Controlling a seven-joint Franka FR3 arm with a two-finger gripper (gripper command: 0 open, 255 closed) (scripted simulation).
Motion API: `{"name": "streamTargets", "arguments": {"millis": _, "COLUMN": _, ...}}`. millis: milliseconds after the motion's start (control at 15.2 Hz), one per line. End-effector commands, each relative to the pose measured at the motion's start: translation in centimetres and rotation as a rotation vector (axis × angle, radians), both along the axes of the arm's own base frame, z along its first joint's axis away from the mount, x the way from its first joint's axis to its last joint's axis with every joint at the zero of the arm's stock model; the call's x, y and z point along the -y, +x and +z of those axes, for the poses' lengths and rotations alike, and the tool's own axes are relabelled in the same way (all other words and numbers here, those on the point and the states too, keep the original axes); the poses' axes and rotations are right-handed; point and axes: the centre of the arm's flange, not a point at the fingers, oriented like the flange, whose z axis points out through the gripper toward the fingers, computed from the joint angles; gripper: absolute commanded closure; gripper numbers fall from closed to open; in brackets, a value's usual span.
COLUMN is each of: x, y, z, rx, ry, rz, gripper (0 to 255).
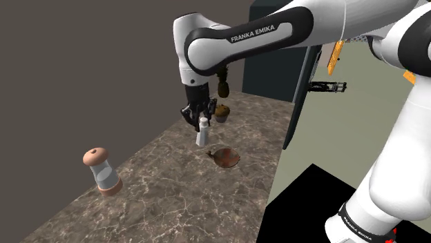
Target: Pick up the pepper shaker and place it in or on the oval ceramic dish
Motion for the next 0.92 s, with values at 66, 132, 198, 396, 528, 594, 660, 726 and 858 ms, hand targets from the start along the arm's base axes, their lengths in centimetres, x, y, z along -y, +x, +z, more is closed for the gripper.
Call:
{"name": "streamTargets", "arguments": {"millis": 66, "x": 3.9, "y": -1.4, "z": 0.3, "rx": 0.0, "ry": 0.001, "rz": 0.0, "gripper": 255}}
{"name": "streamTargets", "arguments": {"millis": 132, "x": 5.1, "y": -1.9, "z": 0.5, "rx": 0.0, "ry": 0.001, "rz": 0.0, "gripper": 255}}
{"name": "streamTargets", "arguments": {"millis": 198, "x": 6.3, "y": -2.3, "z": 0.6, "rx": 0.0, "ry": 0.001, "rz": 0.0, "gripper": 255}}
{"name": "streamTargets", "arguments": {"millis": 396, "x": 8.2, "y": -3.0, "z": -0.3, "rx": 0.0, "ry": 0.001, "rz": 0.0, "gripper": 255}}
{"name": "streamTargets", "arguments": {"millis": 528, "x": 8.2, "y": -3.0, "z": -1.3, "rx": 0.0, "ry": 0.001, "rz": 0.0, "gripper": 255}}
{"name": "streamTargets", "arguments": {"millis": 594, "x": 8.2, "y": -3.0, "z": -1.9, "rx": 0.0, "ry": 0.001, "rz": 0.0, "gripper": 255}}
{"name": "streamTargets", "arguments": {"millis": 660, "x": 8.2, "y": -3.0, "z": -2.4, "rx": 0.0, "ry": 0.001, "rz": 0.0, "gripper": 255}}
{"name": "streamTargets", "arguments": {"millis": 726, "x": 8.2, "y": -3.0, "z": -2.9, "rx": 0.0, "ry": 0.001, "rz": 0.0, "gripper": 255}}
{"name": "streamTargets", "arguments": {"millis": 858, "x": 8.2, "y": -3.0, "z": -4.0, "rx": 0.0, "ry": 0.001, "rz": 0.0, "gripper": 255}}
